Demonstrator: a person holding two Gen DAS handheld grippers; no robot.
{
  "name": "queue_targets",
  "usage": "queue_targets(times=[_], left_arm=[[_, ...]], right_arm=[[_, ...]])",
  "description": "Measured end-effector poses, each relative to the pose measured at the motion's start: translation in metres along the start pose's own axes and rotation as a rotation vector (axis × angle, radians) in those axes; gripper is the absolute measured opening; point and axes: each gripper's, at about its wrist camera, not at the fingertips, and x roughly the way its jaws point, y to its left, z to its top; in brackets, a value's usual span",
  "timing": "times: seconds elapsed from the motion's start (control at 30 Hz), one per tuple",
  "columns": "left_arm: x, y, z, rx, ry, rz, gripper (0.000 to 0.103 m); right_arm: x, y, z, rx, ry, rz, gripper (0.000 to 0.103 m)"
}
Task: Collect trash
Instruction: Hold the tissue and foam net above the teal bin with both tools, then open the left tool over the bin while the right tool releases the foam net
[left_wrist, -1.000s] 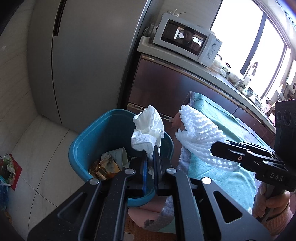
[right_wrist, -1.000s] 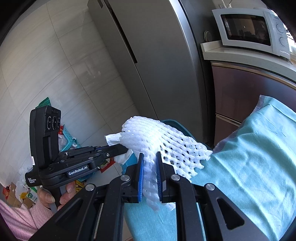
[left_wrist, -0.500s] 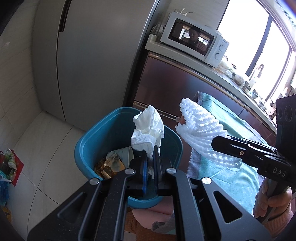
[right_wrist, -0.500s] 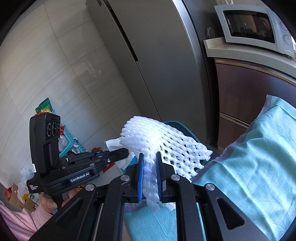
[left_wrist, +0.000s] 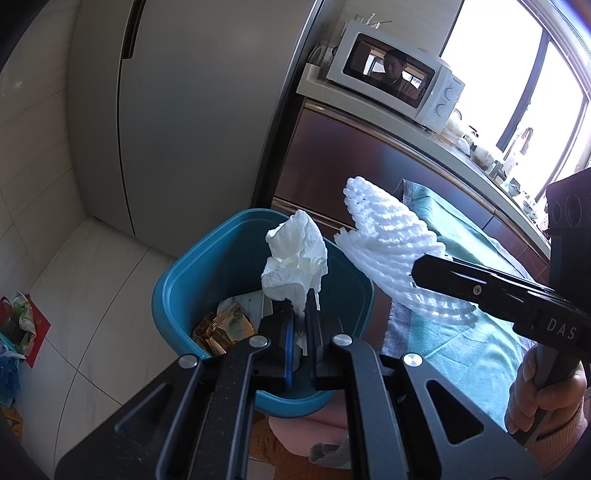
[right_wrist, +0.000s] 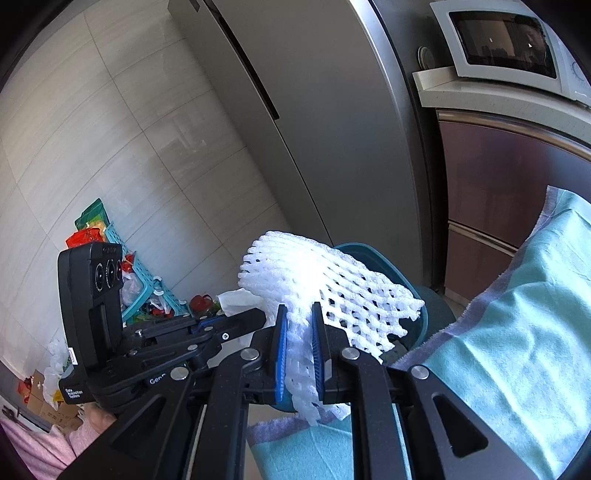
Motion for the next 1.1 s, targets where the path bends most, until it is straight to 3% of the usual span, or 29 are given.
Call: queue_targets(times=[1.1], left_arm=[[0.049, 0.008, -0.003, -0.033, 0.072, 0.062, 0.006]], right_arm=[[0.058, -0.017, 0.005, 0.07, 0.122, -0.005, 0.014]])
